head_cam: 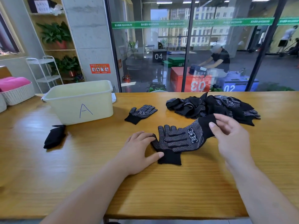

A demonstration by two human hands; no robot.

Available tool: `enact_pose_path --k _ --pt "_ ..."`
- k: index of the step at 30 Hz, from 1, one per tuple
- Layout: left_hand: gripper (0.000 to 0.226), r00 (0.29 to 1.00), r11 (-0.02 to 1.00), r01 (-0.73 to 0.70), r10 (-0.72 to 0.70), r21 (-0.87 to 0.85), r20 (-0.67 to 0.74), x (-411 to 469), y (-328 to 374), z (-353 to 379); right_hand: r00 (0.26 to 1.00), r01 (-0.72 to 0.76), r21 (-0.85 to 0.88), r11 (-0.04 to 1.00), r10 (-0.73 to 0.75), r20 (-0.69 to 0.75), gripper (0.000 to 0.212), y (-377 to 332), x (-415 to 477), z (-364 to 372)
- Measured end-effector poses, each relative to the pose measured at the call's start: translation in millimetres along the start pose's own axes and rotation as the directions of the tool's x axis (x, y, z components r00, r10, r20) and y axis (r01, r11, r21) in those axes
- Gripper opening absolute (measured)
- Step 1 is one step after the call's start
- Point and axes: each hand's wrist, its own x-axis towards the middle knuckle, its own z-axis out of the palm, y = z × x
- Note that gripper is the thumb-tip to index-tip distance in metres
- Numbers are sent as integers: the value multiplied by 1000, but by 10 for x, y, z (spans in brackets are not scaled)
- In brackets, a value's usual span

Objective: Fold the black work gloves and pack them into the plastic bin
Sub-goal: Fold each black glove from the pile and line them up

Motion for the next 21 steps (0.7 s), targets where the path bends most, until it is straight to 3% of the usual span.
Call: enact_pose_path --k 5,9,12,16,21 --pt "92 1000 1000 -24 24 -12 10 -3 -2 -18 949 158 43 986 -164 268 34 -511 124 55" --pt "93 1000 997 -15 15 -76 1 -4 -29 -24 835 156 77 985 -173 522 32 -891 271 117" --pt "96 1000 990 -1 0 -140 -2 -10 -32 -47 766 193 -12 981 -143 626 32 -960 493 250" --pt "106 1000 990 11 -9 -139 15 -5 -25 -38 774 353 -173 920 -182 607 31 -803 764 501" --pt "110 1000 993 -3 3 -120 -2 0 -19 -37 814 522 -142 841 -442 376 33 -819 784 629"
